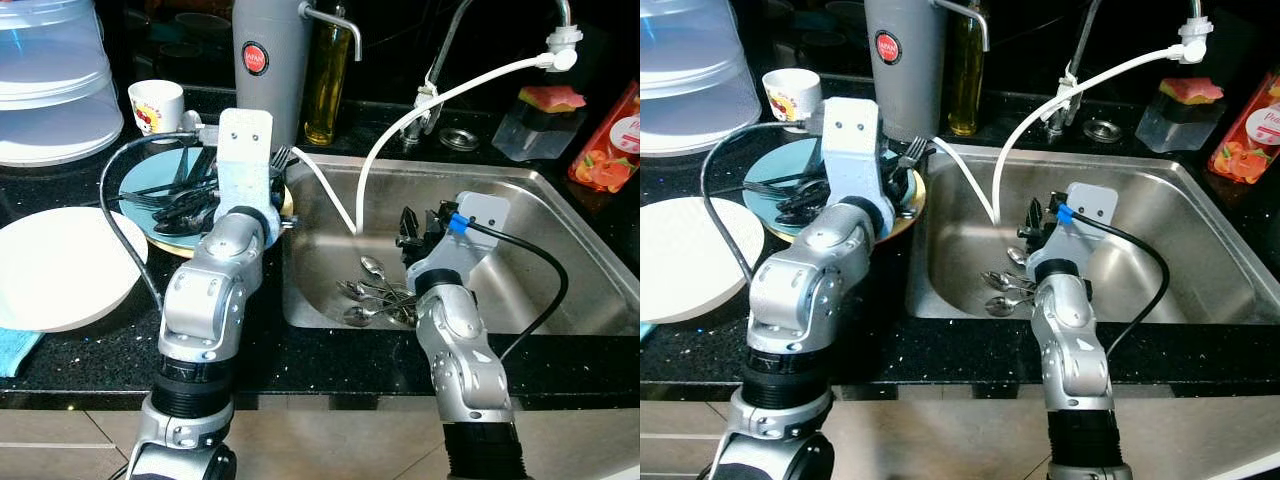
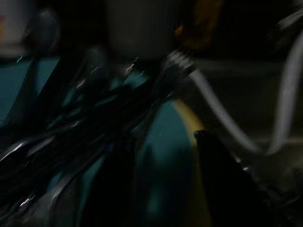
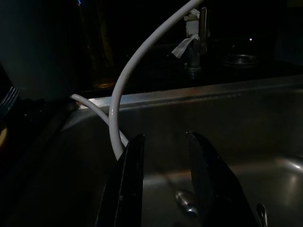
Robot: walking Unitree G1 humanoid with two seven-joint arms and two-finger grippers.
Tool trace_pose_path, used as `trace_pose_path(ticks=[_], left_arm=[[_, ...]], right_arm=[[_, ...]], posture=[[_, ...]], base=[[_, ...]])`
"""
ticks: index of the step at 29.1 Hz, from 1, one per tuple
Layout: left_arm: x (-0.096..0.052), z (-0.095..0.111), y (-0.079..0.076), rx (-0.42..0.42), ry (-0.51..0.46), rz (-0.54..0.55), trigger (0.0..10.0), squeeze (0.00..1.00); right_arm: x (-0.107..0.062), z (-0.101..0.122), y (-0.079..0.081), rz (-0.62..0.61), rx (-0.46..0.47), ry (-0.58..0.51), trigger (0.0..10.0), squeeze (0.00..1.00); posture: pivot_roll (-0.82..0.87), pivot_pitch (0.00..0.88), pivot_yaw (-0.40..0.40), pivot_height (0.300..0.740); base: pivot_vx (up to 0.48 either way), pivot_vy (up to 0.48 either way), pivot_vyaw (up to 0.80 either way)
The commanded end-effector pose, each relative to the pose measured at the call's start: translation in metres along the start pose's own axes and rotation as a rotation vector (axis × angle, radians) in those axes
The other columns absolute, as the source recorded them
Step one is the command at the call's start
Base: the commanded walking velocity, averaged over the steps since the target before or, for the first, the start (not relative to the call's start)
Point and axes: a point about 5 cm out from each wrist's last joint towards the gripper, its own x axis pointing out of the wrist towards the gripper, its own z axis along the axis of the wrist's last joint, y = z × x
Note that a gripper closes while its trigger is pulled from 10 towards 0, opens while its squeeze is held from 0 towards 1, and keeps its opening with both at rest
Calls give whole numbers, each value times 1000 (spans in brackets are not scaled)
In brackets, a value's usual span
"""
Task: Kitchen organization
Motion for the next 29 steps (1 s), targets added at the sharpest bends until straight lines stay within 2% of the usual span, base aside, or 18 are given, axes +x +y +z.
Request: trace_pose_path(ticks=[1, 2, 3, 4, 5, 10, 17, 18, 19, 20, 21, 22, 24, 29], left_arm=[[4, -6, 8, 12, 54, 49, 10000, 1000], [6, -7, 10, 13, 65, 61, 10000, 1000], [7, -8, 12, 13, 76, 71, 10000, 580], [7, -8, 12, 13, 76, 71, 10000, 580], [9, -8, 14, 14, 84, 86, 10000, 0], [14, -7, 21, 7, 103, 106, 10000, 0], [17, -11, 19, -19, 156, 56, 10000, 0], [17, -12, 18, -14, 168, 42, 8118, 0], [17, -12, 18, -14, 168, 42, 8118, 0], [17, -14, 18, -8, 182, 32, 6980, 0], [17, -14, 18, -8, 182, 32, 6980, 0], [17, -17, 18, -15, 208, 32, 2314, 0], [17, -25, 20, -40, 254, 47, 0, 0], [18, -26, 23, -62, 267, 64, 0, 0]], right_arm=[[0, 1, -1, -4, 0, -5, 10000, 0], [0, 1, -1, -4, 0, -5, 10000, 0], [0, 1, -2, -5, -1, -5, 10000, 0], [0, 1, -2, -5, -1, -5, 10000, 0], [0, 1, -2, -6, -1, -5, 10000, 0], [-1, 0, -2, -9, -1, -2, 10000, 0], [-1, 0, -2, -9, 0, -3, 10000, 0], [-1, 1, -2, -10, 0, -3, 10000, 0], [-1, 1, -2, -10, 0, -3, 10000, 0], [-1, 1, -2, -11, 0, -3, 10000, 0], [-1, 1, -2, -11, 0, -3, 10000, 0], [-2, 0, -3, -12, 0, -2, 10000, 0], [-2, 0, -3, -13, 0, 0, 10000, 0], [-2, 0, -3, -13, -1, 0, 10000, 0]], posture=[[215, 10, -96, 740], [215, 10, -96, 740], [215, 10, -96, 740], [215, 10, -96, 740], [215, 10, -96, 740], [210, 19, -94, 740], [210, 20, -94, 740], [208, 23, -92, 740], [208, 23, -92, 740], [209, 24, -92, 740], [209, 24, -92, 740], [209, 24, -92, 740], [209, 24, -92, 740], [208, 28, -93, 740]], base=[[0, 0, 0], [0, 0, 0], [0, 0, 0], [0, 0, 0], [0, 0, 0], [0, 0, 0], [0, 0, 0], [0, 0, 0], [0, 0, 0], [0, 0, 0], [0, 0, 0], [0, 0, 0], [0, 0, 0], [0, 0, 0]])
